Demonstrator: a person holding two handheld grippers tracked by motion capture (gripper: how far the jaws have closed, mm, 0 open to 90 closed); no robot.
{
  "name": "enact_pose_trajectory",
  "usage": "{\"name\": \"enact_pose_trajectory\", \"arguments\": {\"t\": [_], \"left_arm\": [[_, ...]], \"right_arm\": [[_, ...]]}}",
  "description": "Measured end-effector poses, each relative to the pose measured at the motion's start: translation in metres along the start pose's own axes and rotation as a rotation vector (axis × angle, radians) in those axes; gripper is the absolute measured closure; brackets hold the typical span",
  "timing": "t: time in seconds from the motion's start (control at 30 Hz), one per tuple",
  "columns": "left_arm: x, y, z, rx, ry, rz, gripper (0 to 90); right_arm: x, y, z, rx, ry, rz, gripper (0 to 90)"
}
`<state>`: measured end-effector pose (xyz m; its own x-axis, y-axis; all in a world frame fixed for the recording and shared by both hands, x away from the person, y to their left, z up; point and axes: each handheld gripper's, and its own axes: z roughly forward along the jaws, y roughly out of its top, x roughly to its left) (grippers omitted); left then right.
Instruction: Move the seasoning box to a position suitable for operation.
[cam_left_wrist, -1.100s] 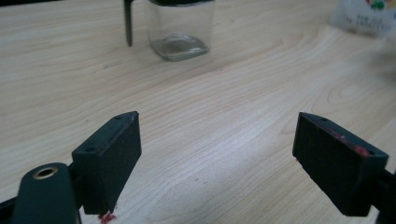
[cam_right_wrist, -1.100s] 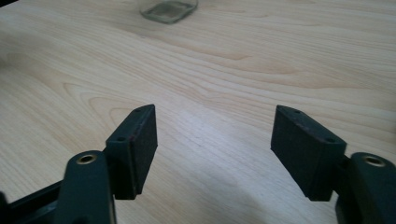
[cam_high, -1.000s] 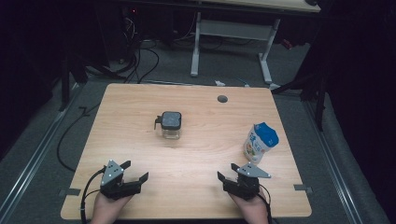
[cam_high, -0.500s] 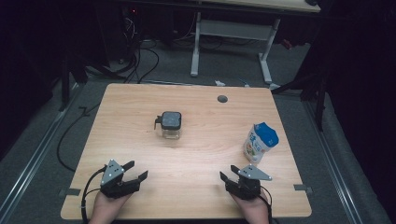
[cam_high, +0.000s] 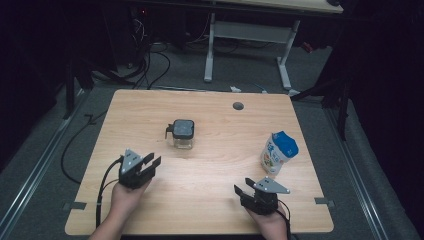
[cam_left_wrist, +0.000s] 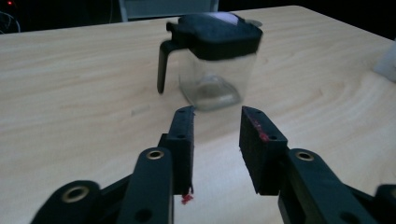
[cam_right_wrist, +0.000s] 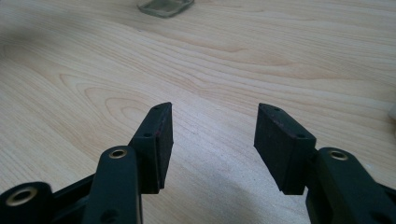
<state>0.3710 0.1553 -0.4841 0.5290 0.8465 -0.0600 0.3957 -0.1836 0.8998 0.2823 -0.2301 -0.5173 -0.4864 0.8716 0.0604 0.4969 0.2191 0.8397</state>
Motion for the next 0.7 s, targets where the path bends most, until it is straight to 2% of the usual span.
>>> {"name": "enact_pose_trajectory", "arguments": {"t": [0.07,0.1,0.13,0.2,0.23,0.3,0.33,0.4,0.47,0.5,0.57,0.63,0.7], "left_arm": [[-0.001,0.020,0.018,0.013,0.033,0.026,75.4],[-0.001,0.020,0.018,0.013,0.033,0.026,77.5],[-0.001,0.029,0.026,0.018,0.043,0.028,77.5],[0.000,0.042,0.038,0.017,0.075,0.046,83.3],[0.000,0.049,0.043,0.013,0.084,0.046,89.0],[0.001,0.064,0.060,0.020,0.111,0.039,89.9],[0.001,0.064,0.060,0.020,0.111,0.039,89.9],[0.001,0.074,0.075,0.043,0.135,0.048,89.9],[0.002,0.080,0.088,0.056,0.156,0.039,89.9],[0.004,0.083,0.098,0.066,0.185,0.043,89.9],[0.006,0.083,0.104,0.081,0.192,0.031,90.0],[0.009,0.083,0.115,0.115,0.208,0.045,90.0],[0.010,0.081,0.123,0.126,0.219,0.048,89.9]], "right_arm": [[0.000,0.000,-0.001,-0.010,0.008,-0.003,47.2],[0.000,0.000,-0.001,-0.010,0.008,-0.003,47.2],[0.000,0.000,-0.001,-0.011,0.008,0.002,47.2],[-0.001,0.000,-0.002,-0.011,0.010,0.002,47.2],[-0.002,0.000,-0.003,-0.013,0.013,0.010,47.2],[-0.003,-0.001,-0.003,-0.016,0.016,0.008,47.2],[-0.003,-0.001,-0.003,-0.016,0.018,0.012,47.2],[-0.003,-0.001,-0.004,-0.016,0.018,0.015,47.3],[-0.004,-0.001,-0.005,-0.024,0.024,0.022,47.3],[-0.004,0.000,-0.005,-0.026,0.025,0.022,47.3],[-0.004,0.000,-0.005,-0.029,0.031,0.023,47.2],[-0.004,0.000,-0.005,-0.027,0.034,0.024,47.2],[-0.004,0.000,-0.004,-0.023,0.041,0.024,47.2]]}}
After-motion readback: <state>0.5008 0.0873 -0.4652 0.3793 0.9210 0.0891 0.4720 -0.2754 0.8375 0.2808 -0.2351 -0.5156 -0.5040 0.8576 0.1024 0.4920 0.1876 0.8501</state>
